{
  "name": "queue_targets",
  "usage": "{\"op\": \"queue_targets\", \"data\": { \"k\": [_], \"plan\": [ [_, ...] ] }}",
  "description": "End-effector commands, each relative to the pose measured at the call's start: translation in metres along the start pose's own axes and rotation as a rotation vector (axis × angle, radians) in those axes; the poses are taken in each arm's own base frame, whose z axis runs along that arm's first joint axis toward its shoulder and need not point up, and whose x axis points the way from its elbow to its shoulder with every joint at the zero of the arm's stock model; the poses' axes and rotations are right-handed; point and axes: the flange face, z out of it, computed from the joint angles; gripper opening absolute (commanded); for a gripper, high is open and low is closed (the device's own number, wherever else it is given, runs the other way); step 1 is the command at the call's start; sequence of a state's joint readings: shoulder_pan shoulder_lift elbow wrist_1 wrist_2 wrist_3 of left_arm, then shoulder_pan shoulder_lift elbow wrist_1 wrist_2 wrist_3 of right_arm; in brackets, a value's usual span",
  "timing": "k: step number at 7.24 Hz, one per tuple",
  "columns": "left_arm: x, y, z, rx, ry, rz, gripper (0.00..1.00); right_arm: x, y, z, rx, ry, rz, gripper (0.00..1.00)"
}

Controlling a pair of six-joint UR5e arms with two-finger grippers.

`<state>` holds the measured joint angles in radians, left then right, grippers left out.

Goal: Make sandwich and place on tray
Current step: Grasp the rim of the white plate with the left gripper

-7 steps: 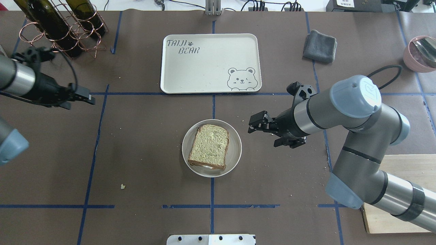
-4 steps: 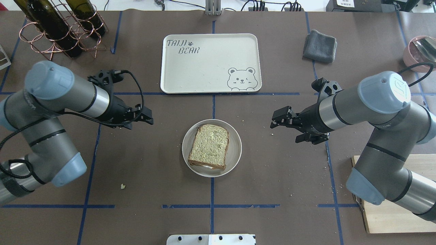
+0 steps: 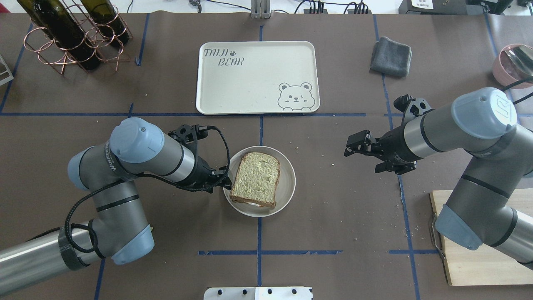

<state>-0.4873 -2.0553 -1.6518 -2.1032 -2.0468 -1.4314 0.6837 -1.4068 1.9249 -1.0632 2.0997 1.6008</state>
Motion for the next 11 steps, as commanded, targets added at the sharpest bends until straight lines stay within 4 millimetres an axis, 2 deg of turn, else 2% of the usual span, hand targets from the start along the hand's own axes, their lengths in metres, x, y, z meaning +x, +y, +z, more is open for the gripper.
{"op": "queue_targets", "data": {
  "k": [1, 4, 8, 9, 10, 11],
  "plan": [
    [0.000, 0.001, 0.012, -0.007, -0.013, 0.001, 0.53, 0.005, -0.001, -0.002, 0.003, 0.004, -0.007, 1.00],
    [0.000, -0.002, 0.015, 0.010, 0.000, 0.010, 0.38, 0.007, -0.002, 0.000, 0.002, 0.009, -0.005, 1.00],
    [-0.005, -0.009, 0.023, 0.036, 0.021, 0.020, 0.37, 0.009, -0.002, 0.002, 0.010, 0.013, -0.005, 1.00],
    [-0.002, -0.013, 0.026, 0.055, 0.017, 0.019, 0.29, 0.009, -0.002, 0.002, 0.011, 0.013, -0.005, 1.00],
    [-0.002, -0.014, 0.028, 0.055, 0.016, 0.019, 0.29, 0.009, -0.002, 0.002, 0.011, 0.013, -0.005, 1.00],
    [0.000, -0.014, 0.028, 0.057, 0.031, 0.024, 0.16, 0.009, -0.002, 0.003, 0.011, 0.014, -0.004, 1.00]
  ]
}}
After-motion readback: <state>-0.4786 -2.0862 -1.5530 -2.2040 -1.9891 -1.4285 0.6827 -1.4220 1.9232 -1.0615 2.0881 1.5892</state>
